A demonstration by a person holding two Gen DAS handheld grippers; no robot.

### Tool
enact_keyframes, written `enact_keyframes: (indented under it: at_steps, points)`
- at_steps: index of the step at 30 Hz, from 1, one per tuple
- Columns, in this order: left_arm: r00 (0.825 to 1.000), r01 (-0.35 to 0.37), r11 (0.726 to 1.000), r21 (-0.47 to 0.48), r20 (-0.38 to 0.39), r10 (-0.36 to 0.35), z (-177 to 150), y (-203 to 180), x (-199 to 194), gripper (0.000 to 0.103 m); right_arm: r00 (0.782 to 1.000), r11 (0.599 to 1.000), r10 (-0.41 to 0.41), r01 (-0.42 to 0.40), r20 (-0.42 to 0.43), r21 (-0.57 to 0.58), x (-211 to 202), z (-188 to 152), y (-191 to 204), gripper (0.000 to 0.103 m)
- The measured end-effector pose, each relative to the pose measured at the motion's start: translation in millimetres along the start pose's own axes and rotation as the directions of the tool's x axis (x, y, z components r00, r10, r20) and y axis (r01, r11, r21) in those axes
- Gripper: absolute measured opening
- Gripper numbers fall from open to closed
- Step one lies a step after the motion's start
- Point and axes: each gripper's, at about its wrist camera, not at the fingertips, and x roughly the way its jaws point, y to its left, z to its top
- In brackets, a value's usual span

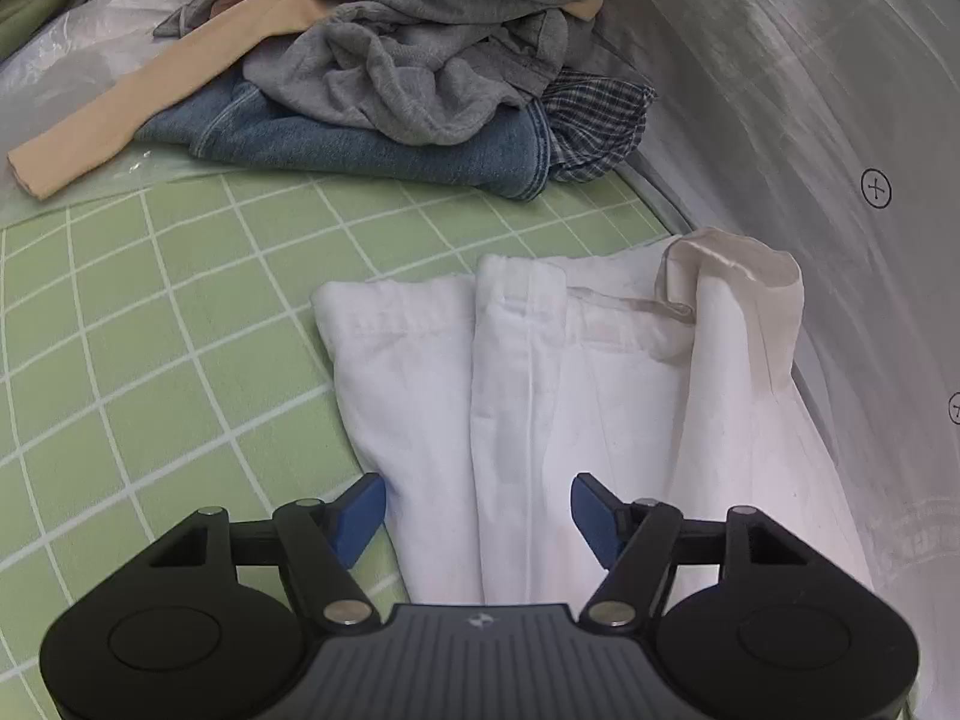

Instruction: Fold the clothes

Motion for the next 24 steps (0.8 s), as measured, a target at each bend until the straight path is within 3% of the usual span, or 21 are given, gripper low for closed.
enact_keyframes:
  at_steps: [1,2,3,11,22,24]
  points:
    - [1.0,-0.008,1.0,0.017,0.006,0.008,0.4,-1.6,0.6,0.045,1.0,1.0,-0.017,0.017,0.0,-0.02,0.9,-0.2,1.6,0.039]
    - [1.0,-0.007,0.999,0.034,0.002,0.007,0.6,-2.1,2.1,0.014,1.0,0.999,-0.024,0.024,0.003,-0.036,0.6,-0.4,1.8,0.028]
    - [1.0,0.005,0.999,0.035,-0.003,-0.005,0.8,-0.8,3.6,0.01,1.0,0.998,-0.028,0.028,0.008,-0.05,0.1,-0.7,1.6,0.018]
    - [0.999,0.048,0.999,-0.012,0.004,-0.048,-8.9,35.5,-21.0,0.005,1.0,0.992,-0.012,0.015,0.028,-0.127,-11.6,7.2,-6.2,0.011]
    - [0.992,0.042,0.996,-0.079,-0.115,-0.051,-97.5,133.2,-112.4,0.005,0.992,0.941,-0.054,0.089,0.115,-0.326,-33.7,18.9,-35.4,0.011]
    - [0.991,0.047,0.993,-0.104,-0.12,-0.06,-104.0,147.0,-120.5,0.011,0.988,0.917,-0.088,0.13,0.126,-0.378,-35.8,16.1,-36.9,0.018]
